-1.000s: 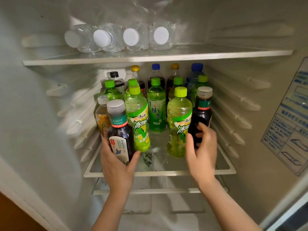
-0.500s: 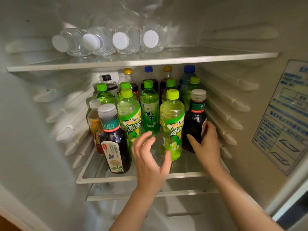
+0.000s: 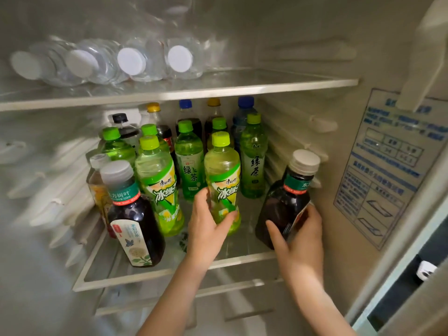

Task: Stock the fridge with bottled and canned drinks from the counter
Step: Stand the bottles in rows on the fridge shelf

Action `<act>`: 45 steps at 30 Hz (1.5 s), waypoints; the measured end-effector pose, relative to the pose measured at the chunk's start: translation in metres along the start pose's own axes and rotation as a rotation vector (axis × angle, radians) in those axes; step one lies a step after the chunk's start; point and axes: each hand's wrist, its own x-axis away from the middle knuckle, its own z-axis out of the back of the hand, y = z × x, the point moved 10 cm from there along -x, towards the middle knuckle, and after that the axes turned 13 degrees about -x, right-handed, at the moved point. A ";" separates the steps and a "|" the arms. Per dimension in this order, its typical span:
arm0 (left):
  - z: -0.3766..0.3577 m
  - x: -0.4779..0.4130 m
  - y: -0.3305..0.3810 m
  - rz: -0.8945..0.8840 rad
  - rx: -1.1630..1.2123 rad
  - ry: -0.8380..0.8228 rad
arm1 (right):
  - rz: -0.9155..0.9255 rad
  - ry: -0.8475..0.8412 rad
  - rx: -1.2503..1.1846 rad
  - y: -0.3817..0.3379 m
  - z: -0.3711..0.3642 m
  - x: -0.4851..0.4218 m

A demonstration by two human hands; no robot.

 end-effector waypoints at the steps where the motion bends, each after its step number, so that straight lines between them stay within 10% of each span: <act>1: -0.003 -0.003 -0.002 0.004 0.057 -0.037 | -0.010 0.005 -0.026 0.001 0.001 0.001; 13: -0.061 -0.030 0.003 0.052 0.263 -0.369 | 0.027 0.056 -0.063 -0.014 0.024 0.024; 45: -0.078 -0.038 0.015 0.033 0.080 -0.232 | -0.032 -0.095 0.184 -0.013 0.016 0.018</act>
